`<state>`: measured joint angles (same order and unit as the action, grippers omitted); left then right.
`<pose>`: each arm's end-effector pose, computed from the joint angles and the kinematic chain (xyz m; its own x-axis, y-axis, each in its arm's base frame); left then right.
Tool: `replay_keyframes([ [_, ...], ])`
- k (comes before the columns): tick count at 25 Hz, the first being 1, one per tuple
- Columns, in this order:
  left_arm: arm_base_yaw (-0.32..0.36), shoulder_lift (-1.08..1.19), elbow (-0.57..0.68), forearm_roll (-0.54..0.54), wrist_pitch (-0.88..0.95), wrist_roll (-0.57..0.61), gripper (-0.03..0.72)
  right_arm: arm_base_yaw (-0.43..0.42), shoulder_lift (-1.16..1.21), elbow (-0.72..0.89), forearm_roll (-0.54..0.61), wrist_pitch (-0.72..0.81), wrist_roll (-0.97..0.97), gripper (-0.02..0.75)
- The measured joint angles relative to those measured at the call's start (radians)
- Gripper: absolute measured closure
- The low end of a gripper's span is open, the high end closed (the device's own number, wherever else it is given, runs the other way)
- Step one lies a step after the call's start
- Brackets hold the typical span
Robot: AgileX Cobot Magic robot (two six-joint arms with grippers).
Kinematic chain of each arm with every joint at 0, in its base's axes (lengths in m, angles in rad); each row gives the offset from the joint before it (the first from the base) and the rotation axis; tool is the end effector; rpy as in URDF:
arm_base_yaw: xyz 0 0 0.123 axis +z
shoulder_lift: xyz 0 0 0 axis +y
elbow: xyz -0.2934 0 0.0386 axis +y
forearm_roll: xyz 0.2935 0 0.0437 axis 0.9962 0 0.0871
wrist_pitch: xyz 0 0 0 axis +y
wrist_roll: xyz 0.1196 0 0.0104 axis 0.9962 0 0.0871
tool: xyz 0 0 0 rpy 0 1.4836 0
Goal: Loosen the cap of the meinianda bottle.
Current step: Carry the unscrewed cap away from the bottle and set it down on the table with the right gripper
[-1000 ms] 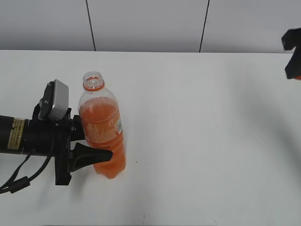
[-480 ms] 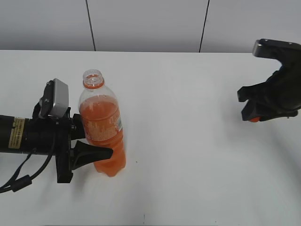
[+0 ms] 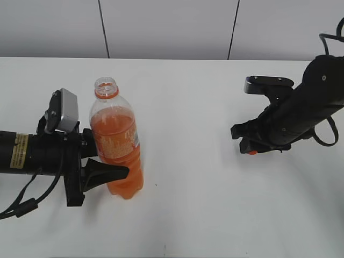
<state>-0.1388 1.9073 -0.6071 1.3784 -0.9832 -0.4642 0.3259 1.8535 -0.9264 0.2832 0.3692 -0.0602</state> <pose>0.2787 -0.1379 0.0604 -0.1820 0.4303 -0.8842 0.9568 0.2850 -0.0583 0.3502 0.1311 0.0743 -0.9350 -0.1024 -0.3397 -0.1669 0.9718 0.1664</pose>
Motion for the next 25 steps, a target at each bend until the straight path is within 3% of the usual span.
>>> replay_keyframes([
  [9, 0.000, 0.000, 0.000, -0.006, 0.001, 0.000, 0.323, 0.000, 0.045, 0.000, -0.033, -0.078, 0.003, 0.461],
  [12, 0.000, 0.000, 0.000, -0.006, 0.002, 0.000, 0.323, 0.000, 0.048, 0.000, -0.058, -0.082, 0.004, 0.388],
  [17, 0.000, 0.000, 0.000, -0.006, 0.002, 0.000, 0.323, 0.000, 0.048, 0.000, -0.062, -0.107, 0.004, 0.178],
  [25, -0.002, 0.000, 0.000, -0.057, 0.019, 0.000, 0.323, 0.000, 0.048, 0.000, -0.036, -0.107, 0.004, 0.159],
])
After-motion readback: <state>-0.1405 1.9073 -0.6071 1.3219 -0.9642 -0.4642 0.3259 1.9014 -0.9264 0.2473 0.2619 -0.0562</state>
